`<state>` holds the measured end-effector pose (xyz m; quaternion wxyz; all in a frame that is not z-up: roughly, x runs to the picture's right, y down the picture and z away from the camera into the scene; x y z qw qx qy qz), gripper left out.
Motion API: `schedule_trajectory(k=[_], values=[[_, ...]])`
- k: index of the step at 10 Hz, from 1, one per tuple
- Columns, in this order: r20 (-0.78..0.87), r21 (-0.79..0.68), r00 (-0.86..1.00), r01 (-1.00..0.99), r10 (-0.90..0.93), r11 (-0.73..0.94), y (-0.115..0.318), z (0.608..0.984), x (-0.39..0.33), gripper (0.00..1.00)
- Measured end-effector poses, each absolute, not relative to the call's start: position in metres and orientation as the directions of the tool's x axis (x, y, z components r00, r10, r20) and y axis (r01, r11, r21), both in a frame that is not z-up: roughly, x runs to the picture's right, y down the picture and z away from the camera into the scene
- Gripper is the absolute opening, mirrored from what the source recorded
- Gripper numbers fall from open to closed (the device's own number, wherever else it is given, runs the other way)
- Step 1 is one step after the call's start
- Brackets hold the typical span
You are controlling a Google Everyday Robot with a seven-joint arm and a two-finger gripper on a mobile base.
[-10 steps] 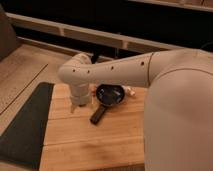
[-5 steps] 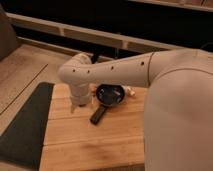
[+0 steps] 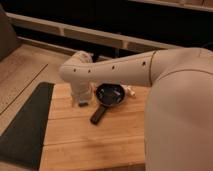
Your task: Place the eraser on the white sponge
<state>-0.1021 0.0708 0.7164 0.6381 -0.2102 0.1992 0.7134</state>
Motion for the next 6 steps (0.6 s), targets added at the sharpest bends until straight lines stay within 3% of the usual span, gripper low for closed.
schedule_trajectory(k=[3,6], values=[[-0.533,0.069,-0.244,-0.967,0.81,-0.246,0.0673,0.72,-0.107,0.65],[-0.529,0.082,-0.26,-0.963,0.808,-0.256,0.0662,0.7213,-0.1024,0.65]])
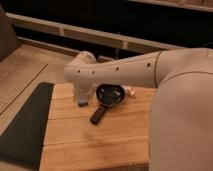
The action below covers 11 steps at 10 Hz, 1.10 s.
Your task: Place the eraser on the white sponge
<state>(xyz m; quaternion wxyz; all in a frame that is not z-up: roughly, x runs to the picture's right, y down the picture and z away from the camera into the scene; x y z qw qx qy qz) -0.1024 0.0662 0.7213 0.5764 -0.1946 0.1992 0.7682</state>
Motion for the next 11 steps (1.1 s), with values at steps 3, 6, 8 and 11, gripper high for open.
schedule_trajectory(k=[3,6,8,11], values=[[-0.539,0.084,-0.258,-0.964,0.802,-0.253,0.071,0.723,-0.104,0.65],[-0.617,0.151,-0.259,-0.966,0.743,-0.211,0.122,0.75,-0.081,0.65],[-0.625,0.177,-0.266,-0.964,0.734,-0.198,0.131,0.782,-0.064,0.65],[-0.618,0.155,-0.267,-0.963,0.739,-0.219,0.125,0.816,-0.058,0.65]])
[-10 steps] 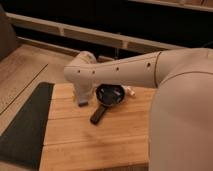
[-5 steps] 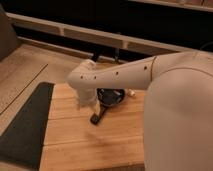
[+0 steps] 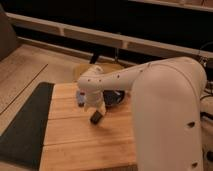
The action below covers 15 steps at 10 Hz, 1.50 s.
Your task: Place the eraser on the white sponge
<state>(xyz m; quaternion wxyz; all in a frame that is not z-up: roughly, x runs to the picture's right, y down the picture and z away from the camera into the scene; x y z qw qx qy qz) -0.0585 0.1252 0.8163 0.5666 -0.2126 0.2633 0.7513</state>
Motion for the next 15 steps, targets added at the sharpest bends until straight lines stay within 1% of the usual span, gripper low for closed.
schedule_trajectory(k=[3,8,9,11,13,14,15], values=[[-0.641,0.112,-0.277,-0.956,0.716,-0.269,0.131,0.843,-0.062,0.65],[-0.698,0.089,-0.271,-0.951,0.662,-0.296,0.154,0.867,-0.065,0.65],[-0.706,0.088,-0.268,-0.952,0.656,-0.295,0.157,0.87,-0.064,0.61],[-0.717,0.069,-0.256,-0.952,0.649,-0.299,0.159,0.874,-0.069,0.42],[-0.725,0.053,-0.248,-0.95,0.642,-0.306,0.161,0.875,-0.069,0.19],[-0.728,0.046,-0.243,-0.95,0.641,-0.308,0.161,0.875,-0.069,0.09],[-0.73,0.042,-0.239,-0.951,0.641,-0.307,0.161,0.875,-0.069,0.03]])
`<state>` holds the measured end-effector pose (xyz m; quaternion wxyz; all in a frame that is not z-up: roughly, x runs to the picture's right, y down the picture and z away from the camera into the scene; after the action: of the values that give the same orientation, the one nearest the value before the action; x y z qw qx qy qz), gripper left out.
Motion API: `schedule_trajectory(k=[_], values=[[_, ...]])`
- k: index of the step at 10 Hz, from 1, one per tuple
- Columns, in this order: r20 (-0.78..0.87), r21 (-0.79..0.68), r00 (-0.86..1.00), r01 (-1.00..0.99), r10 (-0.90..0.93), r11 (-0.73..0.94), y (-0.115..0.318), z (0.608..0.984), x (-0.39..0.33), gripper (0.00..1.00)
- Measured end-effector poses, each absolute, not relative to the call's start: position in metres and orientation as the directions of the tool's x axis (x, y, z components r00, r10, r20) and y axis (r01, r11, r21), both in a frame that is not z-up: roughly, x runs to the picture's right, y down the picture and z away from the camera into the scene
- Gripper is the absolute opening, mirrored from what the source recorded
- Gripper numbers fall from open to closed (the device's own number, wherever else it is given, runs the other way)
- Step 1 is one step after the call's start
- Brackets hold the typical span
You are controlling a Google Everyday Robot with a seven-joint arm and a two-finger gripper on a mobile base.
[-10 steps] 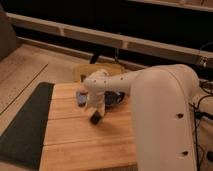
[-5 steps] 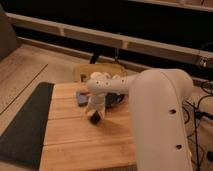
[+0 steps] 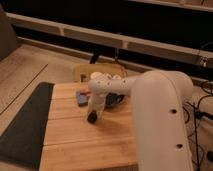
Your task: Place the eraser on the white sponge
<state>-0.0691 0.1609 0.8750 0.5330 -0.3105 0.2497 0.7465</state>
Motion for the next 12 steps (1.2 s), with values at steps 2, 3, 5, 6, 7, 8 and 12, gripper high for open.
schedule_trajectory(k=[2,3,5,6,7,8,12], values=[[-0.724,0.016,-0.219,-0.953,0.655,-0.301,0.149,0.866,-0.077,0.0],[-0.717,-0.003,-0.193,-0.96,0.669,-0.28,0.142,0.857,-0.085,0.0],[-0.68,-0.087,-0.081,-0.978,0.729,-0.19,0.115,0.827,-0.124,0.0],[-0.662,-0.123,-0.025,-0.982,0.749,-0.141,0.105,0.812,-0.141,0.0],[-0.651,-0.147,0.019,-0.984,0.759,-0.101,0.099,0.803,-0.153,0.0],[-0.639,-0.181,0.077,-0.982,0.765,-0.052,0.094,0.795,-0.171,0.0],[-0.63,-0.228,0.161,-0.974,0.76,0.018,0.083,0.807,-0.192,0.0]])
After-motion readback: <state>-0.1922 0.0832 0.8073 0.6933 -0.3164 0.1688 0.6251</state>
